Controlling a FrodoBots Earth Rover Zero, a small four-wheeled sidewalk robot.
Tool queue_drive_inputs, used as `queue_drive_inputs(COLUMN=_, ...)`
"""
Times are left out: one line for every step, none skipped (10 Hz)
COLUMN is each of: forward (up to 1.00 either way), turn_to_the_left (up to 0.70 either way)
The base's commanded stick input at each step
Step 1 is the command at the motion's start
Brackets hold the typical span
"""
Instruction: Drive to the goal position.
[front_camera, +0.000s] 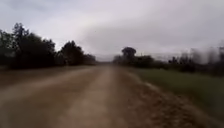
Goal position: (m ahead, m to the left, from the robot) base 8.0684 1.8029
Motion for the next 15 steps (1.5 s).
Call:
queue_drive_inputs(forward=0.85, turn_to_the_left=0.0)
queue_drive_inputs(forward=0.85, turn_to_the_left=0.0)
queue_drive_inputs(forward=0.85, turn_to_the_left=-0.33)
queue_drive_inputs(forward=0.85, turn_to_the_left=-0.33)
queue_drive_inputs(forward=0.85, turn_to_the_left=-0.03)
queue_drive_inputs(forward=0.85, turn_to_the_left=-0.01)
queue_drive_inputs(forward=0.85, turn_to_the_left=0.0)
queue_drive_inputs(forward=0.85, turn_to_the_left=0.0)
queue_drive_inputs(forward=0.85, turn_to_the_left=0.0)
queue_drive_inputs(forward=0.85, turn_to_the_left=0.0)
queue_drive_inputs(forward=0.85, turn_to_the_left=0.0)
queue_drive_inputs(forward=0.85, turn_to_the_left=0.0)
queue_drive_inputs(forward=0.85, turn_to_the_left=0.0)
queue_drive_inputs(forward=0.85, turn_to_the_left=0.0)
queue_drive_inputs(forward=0.85, turn_to_the_left=0.0)
